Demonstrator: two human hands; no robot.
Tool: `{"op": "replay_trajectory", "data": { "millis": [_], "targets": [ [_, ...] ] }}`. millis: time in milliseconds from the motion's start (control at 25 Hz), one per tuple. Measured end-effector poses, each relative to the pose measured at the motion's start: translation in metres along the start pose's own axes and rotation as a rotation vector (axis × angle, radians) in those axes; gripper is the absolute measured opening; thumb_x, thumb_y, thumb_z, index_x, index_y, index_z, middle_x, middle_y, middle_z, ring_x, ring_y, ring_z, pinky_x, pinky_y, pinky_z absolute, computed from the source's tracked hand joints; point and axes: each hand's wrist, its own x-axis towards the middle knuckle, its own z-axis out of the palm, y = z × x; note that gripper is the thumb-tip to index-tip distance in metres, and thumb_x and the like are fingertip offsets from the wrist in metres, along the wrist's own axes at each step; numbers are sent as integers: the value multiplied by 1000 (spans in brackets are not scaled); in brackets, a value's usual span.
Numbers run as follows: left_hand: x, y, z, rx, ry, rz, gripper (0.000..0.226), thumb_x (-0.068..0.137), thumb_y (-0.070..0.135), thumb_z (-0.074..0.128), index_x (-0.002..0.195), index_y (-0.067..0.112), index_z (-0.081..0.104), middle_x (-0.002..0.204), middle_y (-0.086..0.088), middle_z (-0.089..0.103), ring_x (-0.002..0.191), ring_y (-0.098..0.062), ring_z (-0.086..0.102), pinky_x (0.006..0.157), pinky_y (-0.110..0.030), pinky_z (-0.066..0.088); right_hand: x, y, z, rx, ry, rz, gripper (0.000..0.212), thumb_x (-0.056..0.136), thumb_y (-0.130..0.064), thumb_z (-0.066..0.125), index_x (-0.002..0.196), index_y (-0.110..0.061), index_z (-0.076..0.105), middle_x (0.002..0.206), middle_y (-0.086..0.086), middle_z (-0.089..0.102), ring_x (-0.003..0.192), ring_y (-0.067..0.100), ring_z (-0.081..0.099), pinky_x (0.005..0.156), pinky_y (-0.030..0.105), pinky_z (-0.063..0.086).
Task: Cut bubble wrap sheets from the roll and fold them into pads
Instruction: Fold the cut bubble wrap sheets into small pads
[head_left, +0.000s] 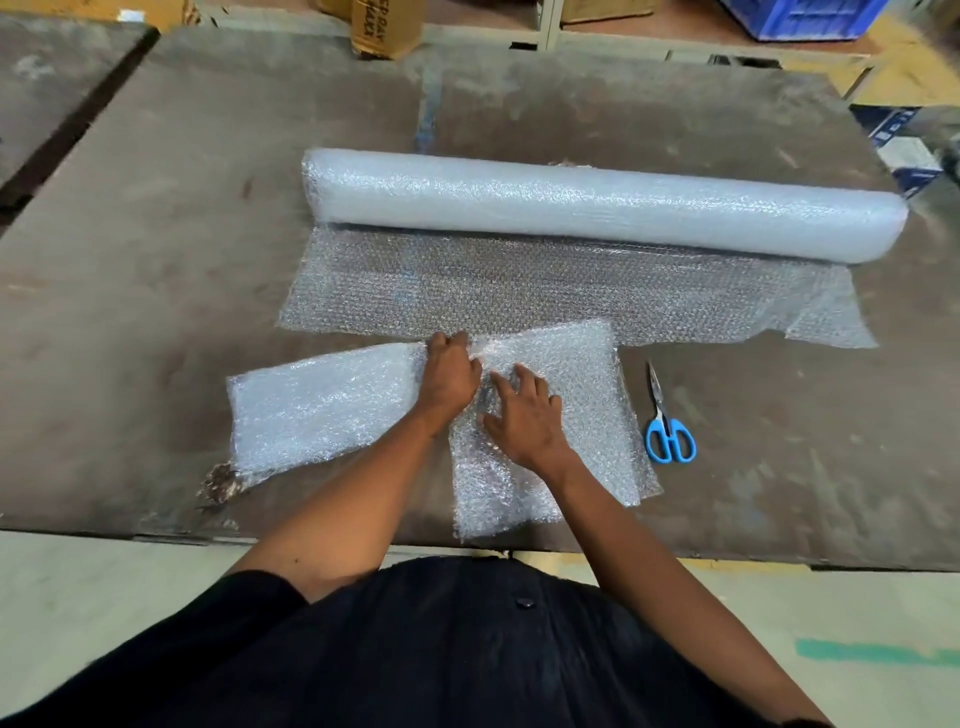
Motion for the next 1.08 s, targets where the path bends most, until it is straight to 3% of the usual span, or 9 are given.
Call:
{"op": "replay_trajectory", "data": {
  "millis": [120, 240, 360, 480, 600, 720, 840, 1000, 1080],
  "targets": [
    [0, 3, 4, 81, 106, 39, 37, 100, 20, 69, 136, 14, 61, 136, -13, 49, 118, -34, 61, 92, -44, 54, -2, 10, -10, 119, 36, -7, 76, 103, -43, 62, 166, -20, 25, 171, 16, 19, 155, 38, 23, 122, 59, 25],
    [-4, 5, 7, 122, 195, 108, 18, 100, 16, 68, 118, 17, 65, 123, -5, 55, 103, -27, 63, 71, -36, 47, 1, 39, -18, 190, 186, 109, 70, 106, -26, 54, 166, -13, 21, 172, 18, 19, 158, 38, 20, 125, 60, 21],
    [-3, 6, 8, 107, 256, 111, 23, 102, 5, 59, 120, 17, 66, 119, -6, 62, 103, -29, 64, 69, -36, 45, 12, 77, -31, 269, 323, 338, 65, 106, -17, 48, 165, -7, 21, 168, 24, 28, 155, 42, 27, 125, 62, 20],
    [-4, 5, 15, 89, 254, 142, 32, 101, 0, 58, 124, 20, 68, 124, -5, 62, 110, -26, 60, 68, -36, 51, 27, 105, -46, 317, 335, 429, 62, 106, -20, 54, 161, -2, 29, 157, 27, 43, 147, 45, 37, 121, 60, 27],
    [-2, 7, 22, 76, 260, 177, 20, 98, 8, 69, 114, 19, 73, 125, -1, 61, 116, -26, 56, 74, -32, 55, 38, 120, -56, 367, 358, 418, 53, 104, -27, 62, 149, -4, 48, 145, 23, 55, 138, 44, 48, 115, 56, 36],
    [-1, 9, 28, 76, 306, 176, 16, 98, 13, 68, 114, 17, 69, 121, -2, 62, 114, -30, 56, 83, -40, 56, 41, 129, -54, 428, 420, 348, 38, 98, -31, 71, 131, -13, 65, 124, 15, 72, 115, 37, 67, 100, 47, 52],
    [-2, 9, 32, -8, 362, 182, 14, 100, 18, 63, 114, 20, 61, 109, -2, 65, 105, -26, 57, 71, -36, 49, 42, 138, -51, 455, 501, 309, 21, 98, -34, 71, 115, -22, 68, 105, 2, 77, 93, 23, 72, 86, 44, 60],
    [1, 0, 34, -296, 356, 71, 14, 102, 21, 58, 115, 23, 52, 101, -5, 65, 79, -24, 65, 56, -36, 49, 31, 141, -59, 948, 466, 185, 16, 106, -26, 67, 113, -14, 60, 95, -6, 71, 75, 5, 65, 69, 31, 55],
    [0, 0, 30, -400, 353, 12, 16, 104, 18, 61, 120, 18, 56, 102, -4, 71, 78, -23, 71, 57, -40, 57, 23, 143, -66, 1216, 384, 155, 19, 107, -16, 64, 124, -10, 60, 111, 3, 75, 91, 2, 73, 75, 26, 59]
  ]
}}
